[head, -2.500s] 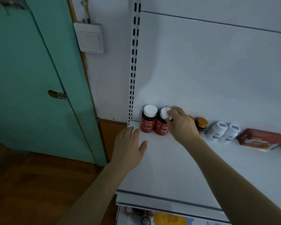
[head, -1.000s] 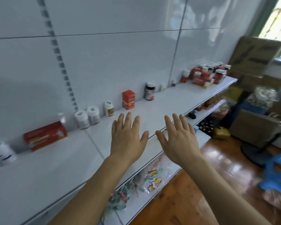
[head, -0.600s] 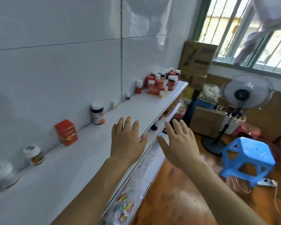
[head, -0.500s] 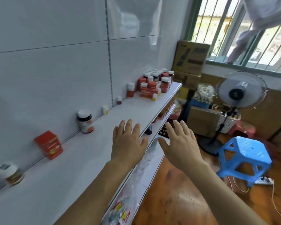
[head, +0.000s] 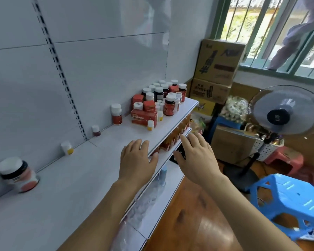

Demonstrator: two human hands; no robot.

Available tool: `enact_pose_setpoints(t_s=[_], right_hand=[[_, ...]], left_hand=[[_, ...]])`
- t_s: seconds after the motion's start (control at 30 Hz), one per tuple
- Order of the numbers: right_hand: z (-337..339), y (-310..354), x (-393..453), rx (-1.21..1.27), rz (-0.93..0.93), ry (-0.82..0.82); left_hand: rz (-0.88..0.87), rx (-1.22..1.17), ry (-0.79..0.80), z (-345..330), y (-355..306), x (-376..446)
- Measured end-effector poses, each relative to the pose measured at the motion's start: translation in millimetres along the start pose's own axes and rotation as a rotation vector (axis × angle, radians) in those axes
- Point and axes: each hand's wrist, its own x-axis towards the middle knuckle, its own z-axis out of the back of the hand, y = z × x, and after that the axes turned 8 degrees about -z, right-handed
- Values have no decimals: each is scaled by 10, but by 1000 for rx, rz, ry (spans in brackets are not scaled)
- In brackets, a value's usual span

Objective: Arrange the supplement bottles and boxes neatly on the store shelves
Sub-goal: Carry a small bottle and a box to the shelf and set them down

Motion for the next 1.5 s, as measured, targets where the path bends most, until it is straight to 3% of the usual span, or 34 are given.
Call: enact_pose_setpoints(t_s=[0.53,0.83,1.1,1.27,1.4,1.5], right_hand=[[-710,-186,2540,27,290,94],[-1164,72,3335,185,508,85],[-1408,119,3600,357,722,31],[-1458,92,3642,474,753,25],[-1341,-10,3682,654,803,-18],[-1179,-63,3724,816,802,61]], left_hand=[[198,-64,-101,-844,432,2108],[408,-104,-43,-1143,550,2461],[577,-175,-85,-1157,390,2509],[727,-294,-193,-1088,287,2387],[771,-399,-388,-1029,214,2241],[861,-486,-532,-973,146,2126]])
